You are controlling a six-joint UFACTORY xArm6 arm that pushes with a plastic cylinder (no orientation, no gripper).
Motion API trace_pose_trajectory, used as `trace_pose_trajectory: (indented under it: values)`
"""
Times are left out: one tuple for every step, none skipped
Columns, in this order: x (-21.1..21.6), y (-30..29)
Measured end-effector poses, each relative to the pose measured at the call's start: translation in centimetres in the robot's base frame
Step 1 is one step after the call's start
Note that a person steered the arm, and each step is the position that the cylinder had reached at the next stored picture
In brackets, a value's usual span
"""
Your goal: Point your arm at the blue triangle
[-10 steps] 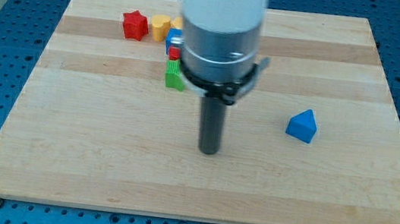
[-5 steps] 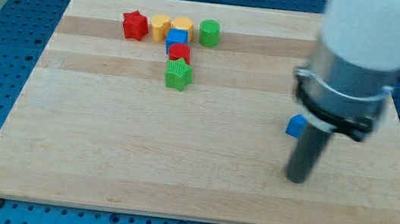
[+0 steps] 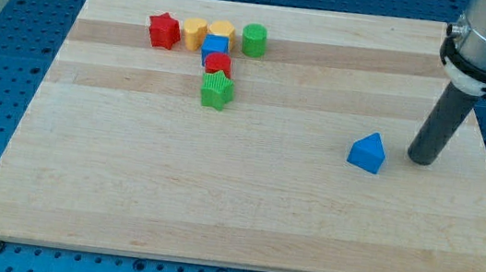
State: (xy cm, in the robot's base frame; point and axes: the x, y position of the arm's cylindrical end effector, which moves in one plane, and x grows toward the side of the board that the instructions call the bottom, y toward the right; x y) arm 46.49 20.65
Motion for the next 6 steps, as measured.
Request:
trace_pose_trajectory:
  values:
    - [-1.1,-0.1]
    - [-1.4,-0.5]
    - [-0.8,-1.1]
    - [0.9,-1.6]
    - [0.9,-4.2]
    - [0.9,-6.5]
